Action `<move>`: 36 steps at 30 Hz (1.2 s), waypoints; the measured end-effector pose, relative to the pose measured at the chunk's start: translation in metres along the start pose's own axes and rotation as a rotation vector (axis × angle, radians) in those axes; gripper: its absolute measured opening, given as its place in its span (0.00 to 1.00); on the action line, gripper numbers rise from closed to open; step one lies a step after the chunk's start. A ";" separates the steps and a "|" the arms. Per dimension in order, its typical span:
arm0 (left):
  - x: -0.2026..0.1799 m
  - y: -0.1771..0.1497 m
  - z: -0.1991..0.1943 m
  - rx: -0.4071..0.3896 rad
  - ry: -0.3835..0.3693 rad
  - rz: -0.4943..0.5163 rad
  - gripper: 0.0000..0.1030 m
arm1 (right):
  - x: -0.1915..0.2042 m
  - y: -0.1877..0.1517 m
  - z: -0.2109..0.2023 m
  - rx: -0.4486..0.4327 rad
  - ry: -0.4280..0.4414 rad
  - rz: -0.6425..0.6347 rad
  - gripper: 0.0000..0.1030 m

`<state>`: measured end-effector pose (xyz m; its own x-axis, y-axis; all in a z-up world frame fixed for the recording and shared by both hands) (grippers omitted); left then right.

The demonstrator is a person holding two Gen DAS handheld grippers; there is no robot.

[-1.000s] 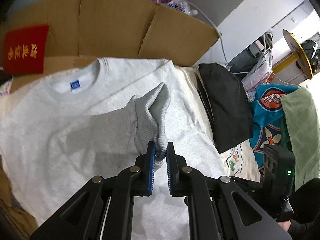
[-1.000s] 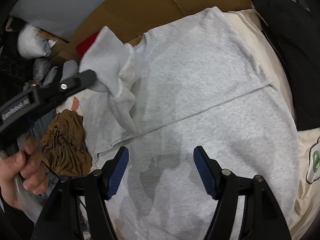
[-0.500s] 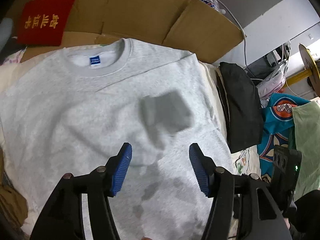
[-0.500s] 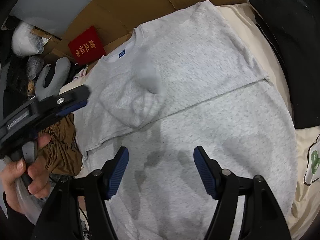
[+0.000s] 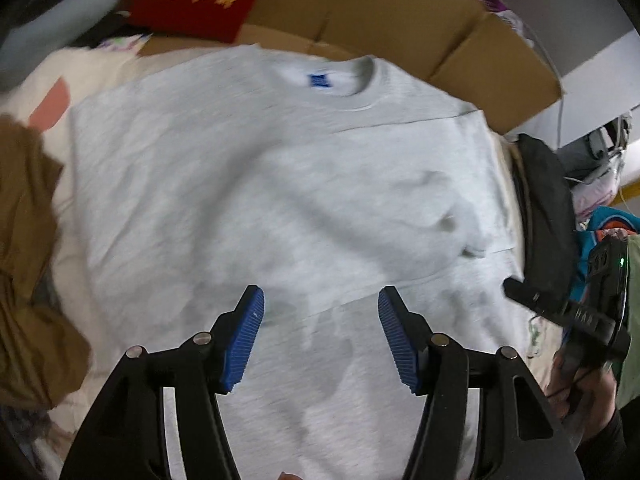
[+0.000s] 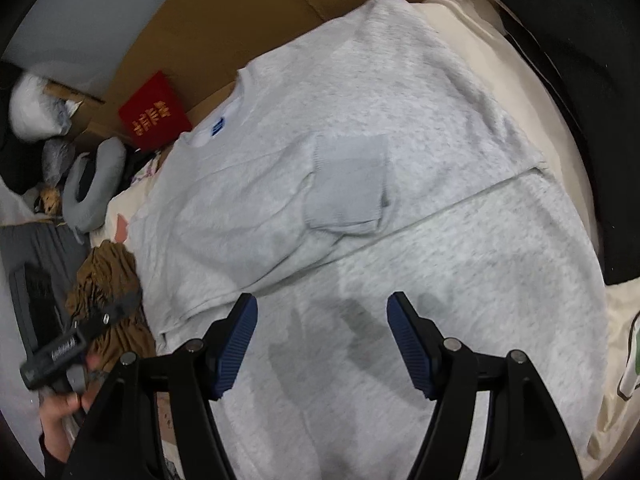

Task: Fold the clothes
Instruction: 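Move the right gripper over the placed cuff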

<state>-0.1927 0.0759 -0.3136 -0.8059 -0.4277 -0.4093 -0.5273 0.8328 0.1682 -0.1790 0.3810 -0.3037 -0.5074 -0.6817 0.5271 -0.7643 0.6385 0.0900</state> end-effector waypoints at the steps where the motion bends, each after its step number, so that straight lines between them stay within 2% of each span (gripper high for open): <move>1: 0.006 -0.003 0.000 -0.005 0.013 -0.001 0.58 | -0.004 0.002 0.003 -0.001 0.000 0.010 0.64; 9: 0.062 -0.024 0.000 -0.028 0.097 -0.071 0.58 | -0.017 0.026 0.015 -0.038 0.012 0.022 0.64; 18: 0.111 -0.042 0.007 -0.045 0.211 -0.104 0.58 | -0.028 0.053 0.036 -0.022 -0.013 -0.008 0.64; 24: 0.144 -0.054 0.012 -0.057 0.282 -0.127 0.58 | -0.028 0.063 0.052 0.025 0.000 -0.011 0.64; 27: 0.153 -0.058 0.021 -0.060 0.281 -0.139 0.58 | -0.028 0.066 0.062 0.064 -0.028 -0.017 0.58; 30: 0.160 -0.061 0.029 -0.073 0.300 -0.141 0.58 | -0.025 0.071 0.065 0.078 -0.033 -0.030 0.56; 36: 0.163 -0.058 0.036 -0.132 0.285 -0.103 0.58 | -0.020 0.074 0.072 0.095 -0.051 -0.037 0.55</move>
<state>-0.2842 -0.0290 -0.4229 -0.7797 -0.6037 -0.1662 -0.6252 0.7353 0.2617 -0.2548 0.4161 -0.3684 -0.4955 -0.7232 0.4812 -0.8160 0.5773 0.0274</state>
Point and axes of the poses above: each gripper's, at about its wrist camera, not at the fingertips, and z roughly the way its jaws point, x to its left, y to its top, the point moved 2 cm from there along z, roughly the way its jaws point, and after that the axes turned 7 degrees about -z, right-handed, at the moved point
